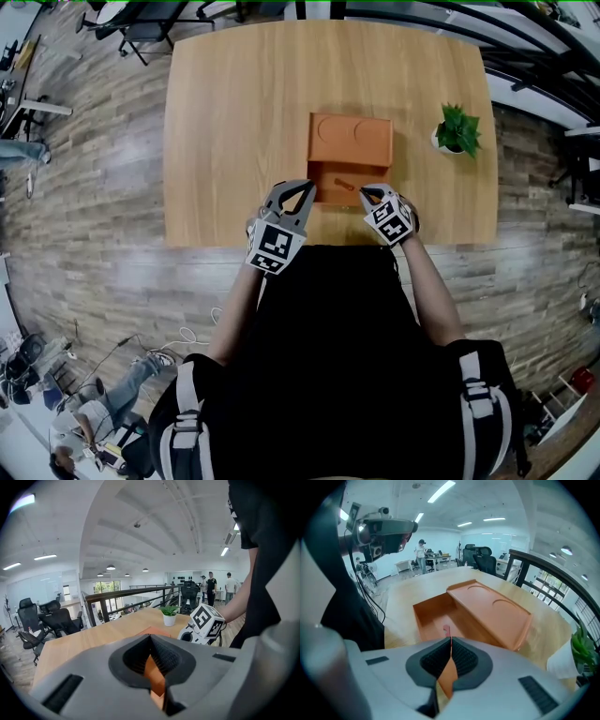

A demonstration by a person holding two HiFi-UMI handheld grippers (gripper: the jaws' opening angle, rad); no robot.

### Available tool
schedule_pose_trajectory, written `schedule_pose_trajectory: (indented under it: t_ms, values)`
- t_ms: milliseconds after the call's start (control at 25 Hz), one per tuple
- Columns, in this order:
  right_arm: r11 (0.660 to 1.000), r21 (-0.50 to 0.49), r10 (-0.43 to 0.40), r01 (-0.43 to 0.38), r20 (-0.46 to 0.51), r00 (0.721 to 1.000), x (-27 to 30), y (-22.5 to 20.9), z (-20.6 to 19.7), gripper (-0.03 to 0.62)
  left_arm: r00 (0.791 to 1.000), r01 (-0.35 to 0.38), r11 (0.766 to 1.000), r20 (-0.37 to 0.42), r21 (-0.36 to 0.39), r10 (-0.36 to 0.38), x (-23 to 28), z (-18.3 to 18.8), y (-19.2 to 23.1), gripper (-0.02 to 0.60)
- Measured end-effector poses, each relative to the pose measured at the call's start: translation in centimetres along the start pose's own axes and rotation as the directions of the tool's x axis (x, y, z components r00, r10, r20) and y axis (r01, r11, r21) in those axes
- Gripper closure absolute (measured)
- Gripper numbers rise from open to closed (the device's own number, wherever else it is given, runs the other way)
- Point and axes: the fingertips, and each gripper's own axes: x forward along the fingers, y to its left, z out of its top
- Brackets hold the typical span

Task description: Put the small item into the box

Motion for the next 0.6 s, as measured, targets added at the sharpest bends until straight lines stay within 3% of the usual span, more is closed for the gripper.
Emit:
schedule_pose_trajectory:
  t_ms: [280, 600]
  values:
    - [1.000, -0.022, -0.009, 0.011, 0.105, 0.994, -3.2, -0.1, 3.3, 0.565, 1.000, 0.003, 1.000, 0.006, 0.005, -0.003, -0.2, 0.1, -0.2, 0.560]
    - [0.998, -0.063, -0.009, 0.027, 0.271, 0.962, -7.0, 0.6, 8.6, 0.565, 1.000, 0.013, 1.000, 0.009, 0.005, -0.013, -0.3, 0.0, -0.5, 0.560]
